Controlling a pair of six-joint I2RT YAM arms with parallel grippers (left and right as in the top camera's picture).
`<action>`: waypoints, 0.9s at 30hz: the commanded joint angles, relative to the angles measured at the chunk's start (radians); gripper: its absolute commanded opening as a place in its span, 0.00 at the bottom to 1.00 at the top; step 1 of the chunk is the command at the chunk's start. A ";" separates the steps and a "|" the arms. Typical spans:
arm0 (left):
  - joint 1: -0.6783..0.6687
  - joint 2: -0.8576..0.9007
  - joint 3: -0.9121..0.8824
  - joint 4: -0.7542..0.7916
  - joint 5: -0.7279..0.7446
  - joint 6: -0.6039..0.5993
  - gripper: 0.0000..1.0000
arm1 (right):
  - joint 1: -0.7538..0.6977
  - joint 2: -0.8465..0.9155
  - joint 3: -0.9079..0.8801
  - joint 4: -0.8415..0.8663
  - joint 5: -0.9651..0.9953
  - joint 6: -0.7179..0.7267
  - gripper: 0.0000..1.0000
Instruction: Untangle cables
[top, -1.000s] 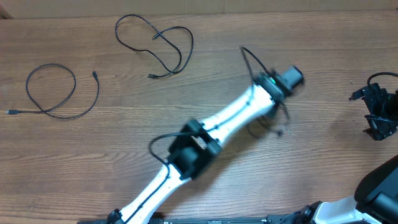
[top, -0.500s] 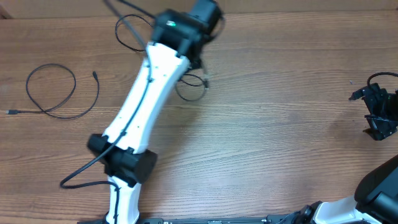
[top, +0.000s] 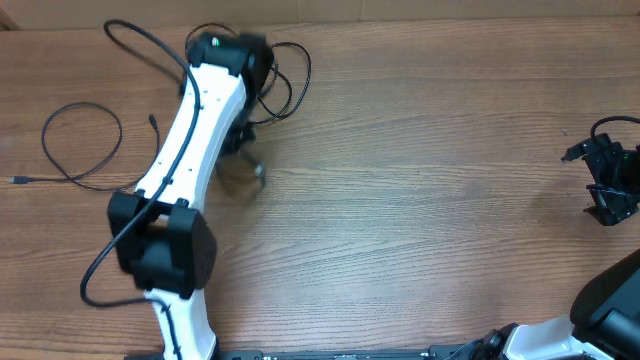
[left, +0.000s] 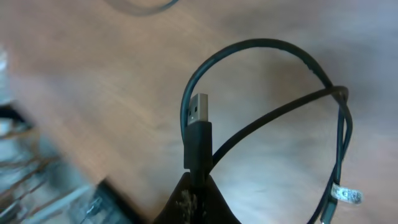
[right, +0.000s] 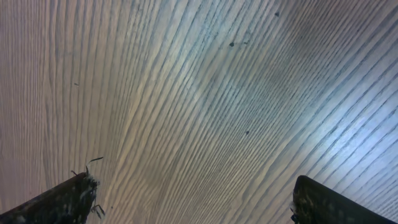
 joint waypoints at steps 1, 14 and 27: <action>0.037 -0.194 -0.176 0.015 -0.142 -0.209 0.05 | -0.002 -0.006 0.024 0.002 0.000 0.004 1.00; 0.388 -0.307 -0.820 0.796 0.188 0.120 0.05 | -0.002 -0.006 0.024 0.002 0.000 0.004 1.00; 0.743 -0.348 -0.896 0.655 0.107 0.087 0.04 | -0.002 -0.006 0.024 0.002 -0.001 0.004 1.00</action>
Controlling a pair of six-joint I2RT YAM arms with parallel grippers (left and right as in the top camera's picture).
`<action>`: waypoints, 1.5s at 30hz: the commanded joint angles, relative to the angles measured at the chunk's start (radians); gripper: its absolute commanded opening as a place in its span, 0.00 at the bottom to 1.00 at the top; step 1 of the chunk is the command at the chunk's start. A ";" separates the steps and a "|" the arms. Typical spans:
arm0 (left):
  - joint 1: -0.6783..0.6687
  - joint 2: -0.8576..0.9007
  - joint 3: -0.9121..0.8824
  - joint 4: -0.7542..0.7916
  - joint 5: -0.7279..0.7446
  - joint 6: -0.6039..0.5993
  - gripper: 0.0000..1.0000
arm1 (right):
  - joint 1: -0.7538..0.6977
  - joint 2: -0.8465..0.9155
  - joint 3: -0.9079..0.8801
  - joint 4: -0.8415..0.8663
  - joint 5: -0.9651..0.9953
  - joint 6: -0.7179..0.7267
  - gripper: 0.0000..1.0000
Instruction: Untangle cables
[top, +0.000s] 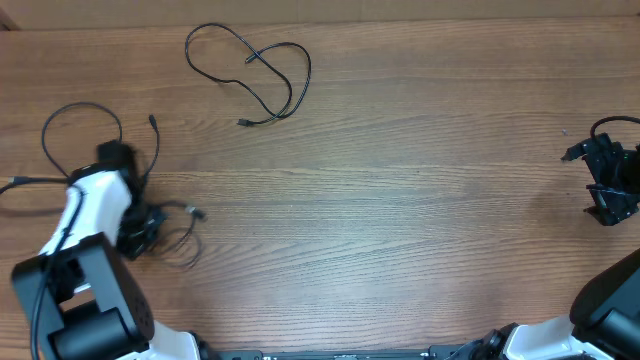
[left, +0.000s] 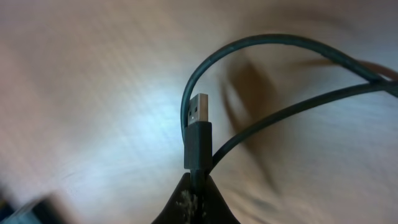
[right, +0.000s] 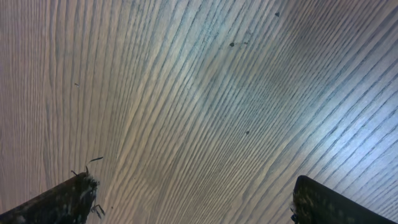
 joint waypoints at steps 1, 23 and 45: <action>0.135 -0.052 -0.006 -0.034 -0.053 -0.072 0.05 | -0.002 -0.006 0.024 0.002 0.000 0.005 1.00; 0.539 -0.068 -0.006 0.383 -0.087 0.114 0.06 | -0.002 -0.006 0.024 0.002 0.000 0.005 1.00; 0.528 0.090 -0.006 0.588 0.041 0.131 0.11 | -0.002 -0.006 0.024 0.002 0.000 0.005 1.00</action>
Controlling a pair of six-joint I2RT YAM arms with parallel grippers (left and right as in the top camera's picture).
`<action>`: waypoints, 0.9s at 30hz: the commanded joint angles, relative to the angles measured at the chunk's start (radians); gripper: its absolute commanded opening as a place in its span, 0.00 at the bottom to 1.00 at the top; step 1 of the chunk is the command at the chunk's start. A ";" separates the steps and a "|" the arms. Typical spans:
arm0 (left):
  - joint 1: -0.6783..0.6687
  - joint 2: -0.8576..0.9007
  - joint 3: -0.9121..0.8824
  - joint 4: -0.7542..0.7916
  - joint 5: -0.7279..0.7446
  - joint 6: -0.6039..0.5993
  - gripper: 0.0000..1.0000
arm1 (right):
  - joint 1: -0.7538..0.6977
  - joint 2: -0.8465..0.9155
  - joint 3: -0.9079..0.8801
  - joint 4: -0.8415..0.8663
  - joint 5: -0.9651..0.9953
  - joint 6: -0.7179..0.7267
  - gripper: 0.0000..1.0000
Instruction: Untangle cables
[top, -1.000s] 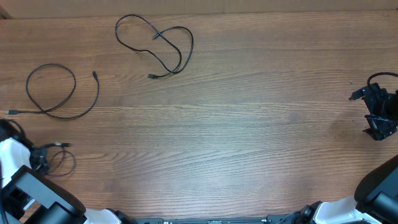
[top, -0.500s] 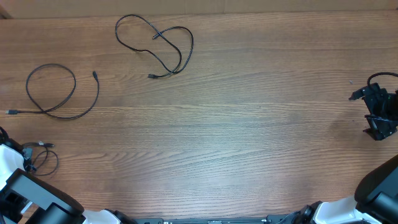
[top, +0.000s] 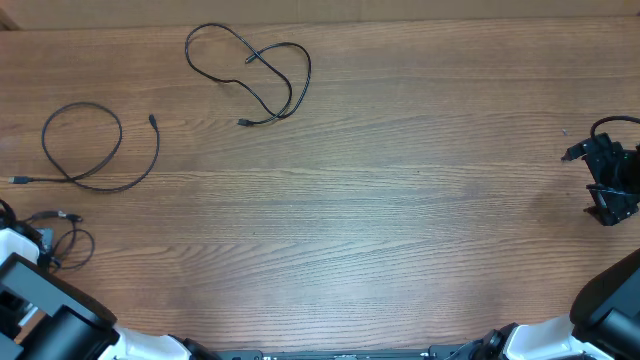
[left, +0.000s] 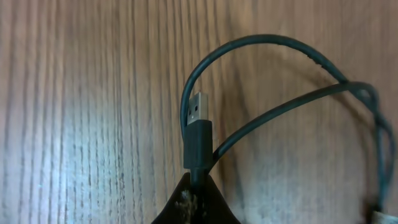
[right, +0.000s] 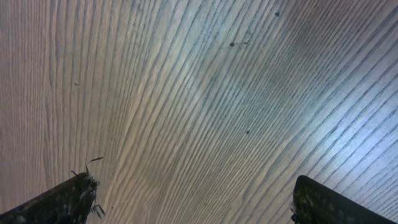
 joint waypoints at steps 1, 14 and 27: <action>-0.004 0.018 -0.004 -0.016 0.002 0.010 0.27 | -0.002 -0.006 0.024 0.002 0.000 0.004 1.00; -0.024 -0.080 0.337 -0.377 0.223 0.010 0.99 | -0.002 -0.006 0.024 0.002 0.000 0.004 1.00; -0.504 -0.410 0.395 -0.412 0.264 0.040 1.00 | -0.002 -0.006 0.024 0.002 0.000 0.004 1.00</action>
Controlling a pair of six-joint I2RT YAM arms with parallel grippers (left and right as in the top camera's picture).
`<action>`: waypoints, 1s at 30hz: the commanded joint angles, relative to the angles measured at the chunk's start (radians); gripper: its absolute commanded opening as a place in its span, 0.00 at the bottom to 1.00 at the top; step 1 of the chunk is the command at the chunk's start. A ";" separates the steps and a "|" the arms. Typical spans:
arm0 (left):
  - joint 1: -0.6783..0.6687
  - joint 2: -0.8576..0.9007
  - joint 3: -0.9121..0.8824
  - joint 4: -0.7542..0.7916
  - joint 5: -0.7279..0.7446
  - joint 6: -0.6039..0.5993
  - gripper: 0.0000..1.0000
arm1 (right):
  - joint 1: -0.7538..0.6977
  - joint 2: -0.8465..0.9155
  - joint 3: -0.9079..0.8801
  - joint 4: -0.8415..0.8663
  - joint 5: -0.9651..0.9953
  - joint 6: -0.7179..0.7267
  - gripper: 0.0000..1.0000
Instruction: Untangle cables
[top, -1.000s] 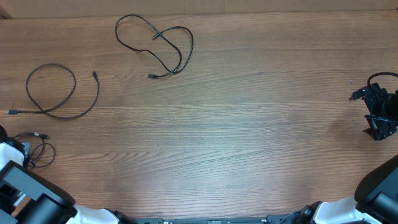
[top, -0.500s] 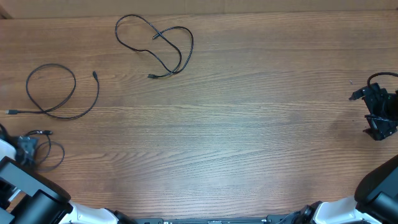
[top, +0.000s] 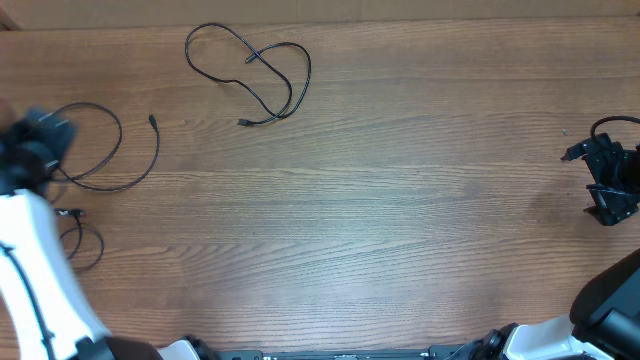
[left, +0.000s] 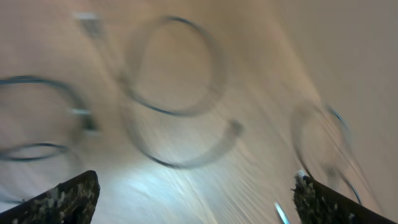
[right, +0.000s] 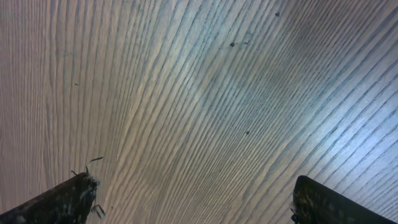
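Note:
Three black cables lie apart on the wooden table (top: 400, 200). A twisted one (top: 262, 70) is at the far side and a thin looped one (top: 100, 150) is at the left. A small coiled USB cable (top: 78, 235) lies at the near left. My left gripper (top: 35, 135) is blurred over the left edge beside the thin loop. In its wrist view the left gripper (left: 196, 199) is open and empty, with blurred cable loops (left: 176, 65) below. My right gripper (top: 605, 190) rests at the far right, open and empty (right: 193, 205) over bare wood.
The left arm's white link (top: 35, 270) runs along the table's left edge, next to the coiled USB cable. The table's far edge (top: 400, 20) passes just behind the twisted cable.
My left gripper was shut on the USB plug at the near left corner. It is now open, the USB cable lies on the table there, and the gripper has moved away toward the thin loop.
My left gripper held the USB plug beside the twisted cable at the far side. It then had the cable further left, then at the near left corner. Now the cable lies there on its own, apart from the other two. The right arm stayed still.

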 joint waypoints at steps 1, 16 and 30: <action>-0.136 -0.083 0.002 0.000 -0.079 0.024 0.99 | -0.002 -0.006 0.024 0.002 -0.001 0.004 1.00; -0.230 -0.767 -0.484 0.125 0.185 0.221 0.99 | -0.002 -0.006 0.024 0.002 -0.001 0.004 1.00; -0.230 -0.901 -0.505 -0.105 0.178 0.221 0.99 | -0.002 -0.006 0.024 0.002 -0.001 0.004 1.00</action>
